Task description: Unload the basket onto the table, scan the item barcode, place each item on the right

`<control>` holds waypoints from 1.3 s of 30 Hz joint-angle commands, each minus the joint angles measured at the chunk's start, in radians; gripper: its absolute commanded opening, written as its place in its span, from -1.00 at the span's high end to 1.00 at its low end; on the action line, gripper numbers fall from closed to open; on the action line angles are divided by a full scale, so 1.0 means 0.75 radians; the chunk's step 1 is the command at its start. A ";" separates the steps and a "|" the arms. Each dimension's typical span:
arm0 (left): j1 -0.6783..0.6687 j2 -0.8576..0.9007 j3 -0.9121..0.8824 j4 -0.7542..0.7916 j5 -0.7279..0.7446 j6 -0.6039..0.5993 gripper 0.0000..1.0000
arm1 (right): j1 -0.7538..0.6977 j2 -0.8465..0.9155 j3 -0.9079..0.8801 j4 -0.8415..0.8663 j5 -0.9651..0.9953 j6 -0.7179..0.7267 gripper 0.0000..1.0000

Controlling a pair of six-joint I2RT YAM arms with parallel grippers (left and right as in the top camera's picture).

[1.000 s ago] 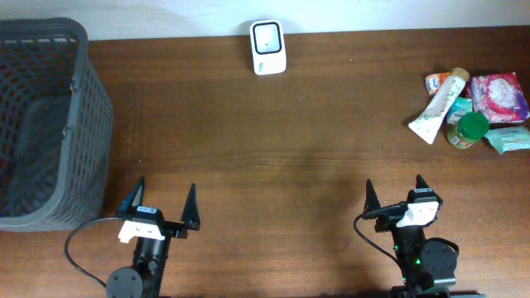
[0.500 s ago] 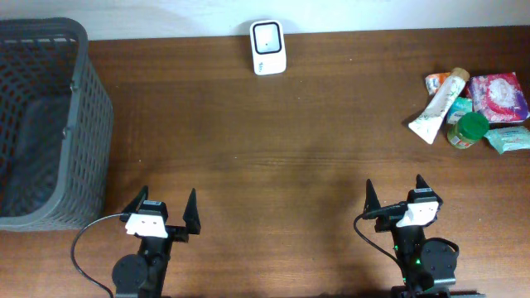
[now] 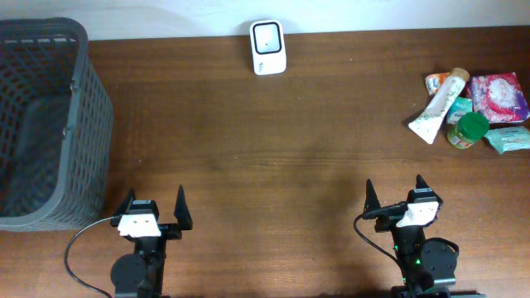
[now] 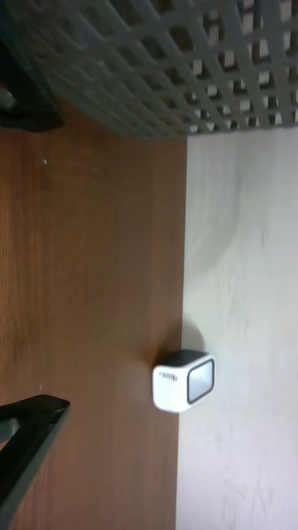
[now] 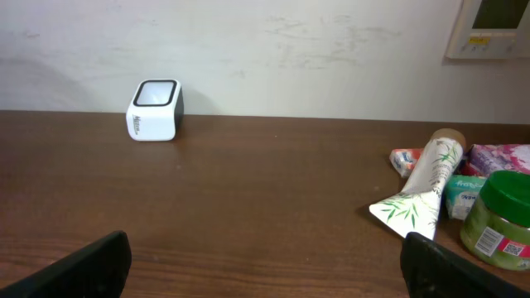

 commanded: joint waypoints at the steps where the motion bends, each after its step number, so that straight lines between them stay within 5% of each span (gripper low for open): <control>1: 0.032 -0.010 -0.005 -0.006 -0.013 0.006 -0.98 | -0.007 -0.009 -0.011 -0.004 0.012 0.001 -0.97; 39: -0.021 -0.010 -0.005 -0.011 0.018 0.032 -0.98 | -0.007 -0.009 -0.011 -0.004 0.012 0.001 -0.97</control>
